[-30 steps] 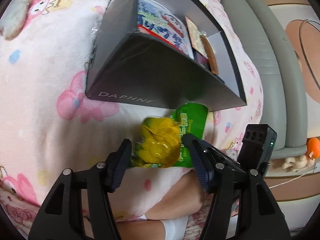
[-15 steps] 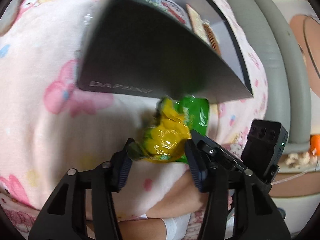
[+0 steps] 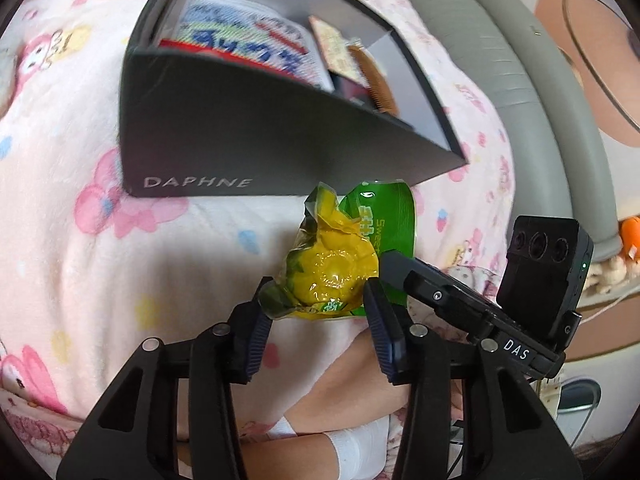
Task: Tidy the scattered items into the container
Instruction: 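Carry the held candy bag with both grippers over to the black box, then lower the candy bag into the black box beside the comb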
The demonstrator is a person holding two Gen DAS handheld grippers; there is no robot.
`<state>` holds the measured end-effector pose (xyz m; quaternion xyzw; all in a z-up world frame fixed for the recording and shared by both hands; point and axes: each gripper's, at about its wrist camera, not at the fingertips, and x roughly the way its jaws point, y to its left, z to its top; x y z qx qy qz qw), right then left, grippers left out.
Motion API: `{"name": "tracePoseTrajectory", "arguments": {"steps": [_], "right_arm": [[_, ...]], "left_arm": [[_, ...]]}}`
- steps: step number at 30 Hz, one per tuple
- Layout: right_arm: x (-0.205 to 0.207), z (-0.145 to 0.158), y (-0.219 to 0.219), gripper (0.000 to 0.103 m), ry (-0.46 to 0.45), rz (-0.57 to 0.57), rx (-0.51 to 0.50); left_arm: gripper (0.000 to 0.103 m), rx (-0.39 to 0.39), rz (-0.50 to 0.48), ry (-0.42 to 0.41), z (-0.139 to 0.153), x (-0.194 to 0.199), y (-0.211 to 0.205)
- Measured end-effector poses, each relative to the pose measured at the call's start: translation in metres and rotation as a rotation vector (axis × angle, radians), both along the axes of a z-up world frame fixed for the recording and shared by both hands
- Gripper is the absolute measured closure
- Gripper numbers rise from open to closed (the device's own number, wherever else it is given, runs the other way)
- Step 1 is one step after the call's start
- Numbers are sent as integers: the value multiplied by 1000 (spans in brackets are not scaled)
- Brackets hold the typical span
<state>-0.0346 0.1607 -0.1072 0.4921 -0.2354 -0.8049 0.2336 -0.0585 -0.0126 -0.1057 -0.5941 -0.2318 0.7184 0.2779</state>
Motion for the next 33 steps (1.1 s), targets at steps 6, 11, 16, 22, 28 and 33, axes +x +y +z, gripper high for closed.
{"name": "tracePoseTrajectory", "arguments": {"steps": [6, 11, 16, 22, 28, 33], "right_arm": [[7, 21, 11, 77, 51, -11, 18], [11, 48, 13, 77, 126, -29, 38], [-12, 74, 21, 77, 182, -22, 57], [-73, 96, 20, 77, 210, 3, 98], [-126, 93, 6, 77, 203, 24, 166], [-138, 63, 8, 77, 127, 15, 137]], "left_arm": [[58, 6, -30, 69, 27, 7, 3], [58, 3, -34, 115, 56, 0, 2], [58, 14, -34, 155, 76, -32, 11], [58, 32, 5, 159, 87, -97, 5], [58, 16, 30, 127, 66, -138, 4], [58, 0, 15, 62, 34, -143, 3]]}}
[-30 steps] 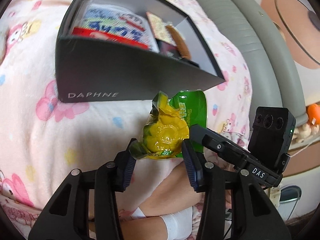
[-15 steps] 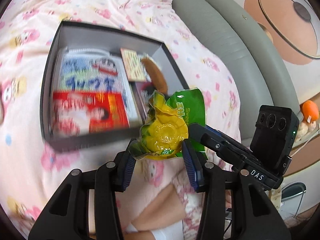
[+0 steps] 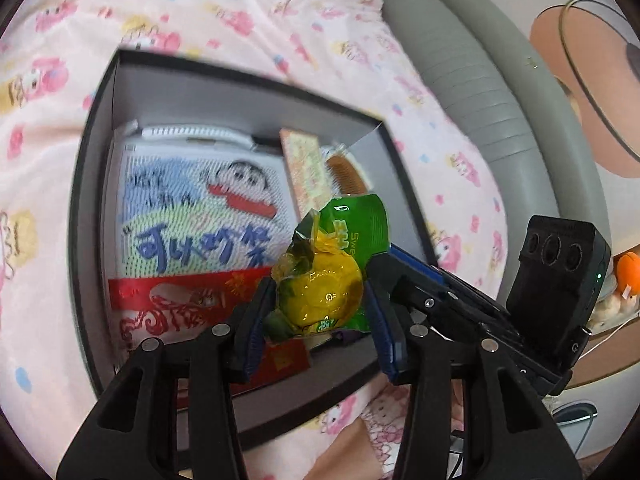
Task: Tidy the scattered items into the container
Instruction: 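Lower the candy bag into the black box beside the comb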
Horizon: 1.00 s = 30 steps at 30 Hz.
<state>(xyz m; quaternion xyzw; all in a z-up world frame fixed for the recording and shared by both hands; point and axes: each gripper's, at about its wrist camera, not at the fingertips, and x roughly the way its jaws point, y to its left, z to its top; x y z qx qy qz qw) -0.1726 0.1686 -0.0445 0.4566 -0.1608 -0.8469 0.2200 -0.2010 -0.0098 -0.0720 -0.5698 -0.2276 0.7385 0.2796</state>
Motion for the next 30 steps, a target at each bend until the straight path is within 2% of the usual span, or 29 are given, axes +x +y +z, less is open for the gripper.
{"name": "tracePoseTrajectory", "arguments": {"steps": [6, 12, 15, 18, 22, 25, 27, 30], "right_arm": [[6, -27, -4, 77, -85, -10, 50], [10, -24, 13, 77, -79, -36, 2], [11, -17, 21, 77, -39, -56, -22], [12, -15, 19, 77, -17, -60, 13], [12, -23, 13, 77, -43, -48, 36], [12, -30, 10, 77, -63, -53, 72], [12, -31, 9, 77, -64, -58, 103], [12, -33, 9, 77, -67, -72, 141]], "left_arm": [[56, -59, -17, -19, -9, 2, 4], [53, -79, 27, 8, -7, 8, -5], [53, -101, 54, 61, 0, 10, -6], [53, -102, 83, 109, 8, 11, -11], [53, -135, 113, 156, 13, 13, -14], [56, -184, 107, 140, 7, 10, -10], [65, -274, 97, 128, 2, 9, -4], [69, -403, 81, 133, 1, 13, 7]]}}
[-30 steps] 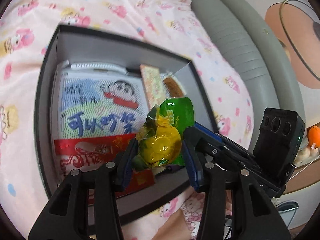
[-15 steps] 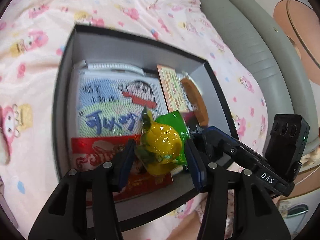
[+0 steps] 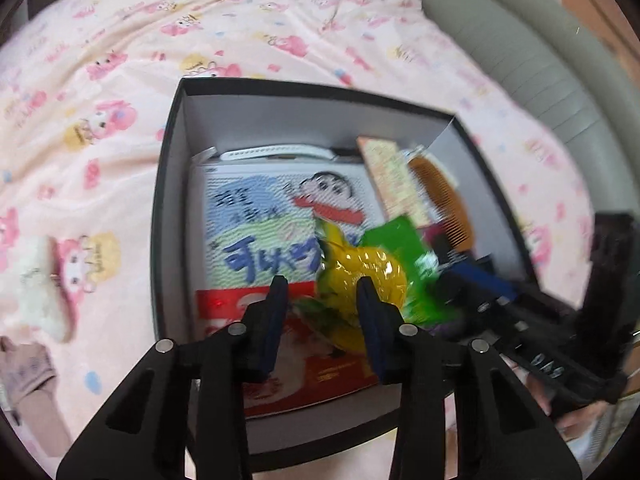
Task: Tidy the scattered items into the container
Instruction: 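Lower the candy bag into the black box beside the comb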
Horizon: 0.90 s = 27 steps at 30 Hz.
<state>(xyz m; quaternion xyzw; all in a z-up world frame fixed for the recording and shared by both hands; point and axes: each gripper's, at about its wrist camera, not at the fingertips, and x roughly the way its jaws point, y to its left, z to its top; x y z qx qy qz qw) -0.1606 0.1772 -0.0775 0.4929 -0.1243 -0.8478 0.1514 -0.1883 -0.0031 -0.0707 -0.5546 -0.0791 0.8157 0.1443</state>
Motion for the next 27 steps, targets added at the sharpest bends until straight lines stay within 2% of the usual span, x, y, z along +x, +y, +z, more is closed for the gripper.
{"name": "tracePoseTrajectory", "arguments": {"steps": [3, 4, 7, 13, 17, 20, 25, 27], "right_arm": [[0, 1, 2, 77, -2, -4, 7], [0, 1, 3, 77, -3, -6, 1], [-1, 0, 5, 77, -15, 3, -34], [-5, -3, -5, 75, -15, 53, -76], [-6, 3, -12, 80, -23, 126, -172], [7, 16, -18, 80, 13, 135, -117], [29, 20, -8, 78, -6, 69, -103], [33, 21, -4, 78, -26, 50, -101]], "left_arm": [[71, -126, -14, 19, 0, 5, 9], [71, -137, -26, 22, 0, 7, 10], [71, -99, -44, -3, -4, 7, 5], [71, -120, -60, 12, -5, 9, 8], [73, -64, -88, -28, -11, 8, 10], [73, 17, -114, -78, -16, 8, 10], [72, 102, -166, -123, -16, 12, 13], [70, 109, -175, -113, -12, 14, 14]]}}
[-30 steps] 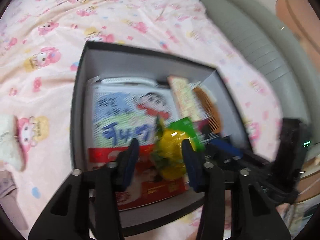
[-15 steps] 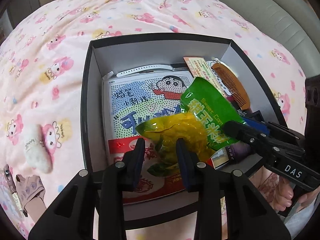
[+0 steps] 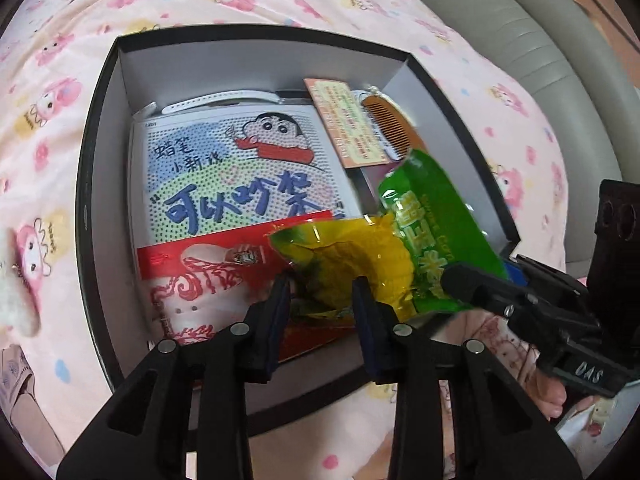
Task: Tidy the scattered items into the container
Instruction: 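Lower the candy bag into the black box beside the comb, then open both grippers to release the candy bag inside the box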
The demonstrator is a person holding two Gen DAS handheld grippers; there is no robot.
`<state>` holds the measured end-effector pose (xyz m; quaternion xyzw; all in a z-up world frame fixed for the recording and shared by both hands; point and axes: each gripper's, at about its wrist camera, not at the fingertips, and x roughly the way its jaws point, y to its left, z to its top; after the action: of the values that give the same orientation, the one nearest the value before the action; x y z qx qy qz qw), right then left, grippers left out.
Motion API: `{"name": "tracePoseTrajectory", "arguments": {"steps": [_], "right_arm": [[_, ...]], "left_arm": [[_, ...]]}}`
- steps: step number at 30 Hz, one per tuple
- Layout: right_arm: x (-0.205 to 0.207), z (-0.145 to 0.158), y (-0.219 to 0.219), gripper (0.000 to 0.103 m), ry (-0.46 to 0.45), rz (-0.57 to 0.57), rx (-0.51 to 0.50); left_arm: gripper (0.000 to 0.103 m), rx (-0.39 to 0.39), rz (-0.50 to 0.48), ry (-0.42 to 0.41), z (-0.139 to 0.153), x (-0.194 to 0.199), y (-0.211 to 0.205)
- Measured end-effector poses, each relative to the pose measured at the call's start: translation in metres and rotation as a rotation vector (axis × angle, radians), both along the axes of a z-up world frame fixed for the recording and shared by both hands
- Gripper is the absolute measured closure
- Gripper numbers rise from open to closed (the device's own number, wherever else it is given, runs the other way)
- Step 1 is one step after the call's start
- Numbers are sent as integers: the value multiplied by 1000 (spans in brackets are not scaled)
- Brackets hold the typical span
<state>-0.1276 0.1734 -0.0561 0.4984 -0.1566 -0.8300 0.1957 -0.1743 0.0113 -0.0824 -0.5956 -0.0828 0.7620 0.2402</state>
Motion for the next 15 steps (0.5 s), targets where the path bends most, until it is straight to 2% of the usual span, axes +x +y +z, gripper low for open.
{"name": "tracePoseTrajectory", "arguments": {"steps": [3, 7, 11, 15], "right_arm": [[0, 7, 10, 78, 22, -29, 6], [-7, 22, 20, 78, 84, -82, 25], [-13, 23, 24, 79, 104, -113, 56], [-14, 15, 27, 80, 98, -121, 85]], "left_arm": [[65, 23, 18, 19, 5, 0, -3], [65, 63, 53, 44, 11, -3, -11], [64, 110, 51, 45, 10, -5, -8], [64, 84, 27, 20, 2, -6, -4]]}}
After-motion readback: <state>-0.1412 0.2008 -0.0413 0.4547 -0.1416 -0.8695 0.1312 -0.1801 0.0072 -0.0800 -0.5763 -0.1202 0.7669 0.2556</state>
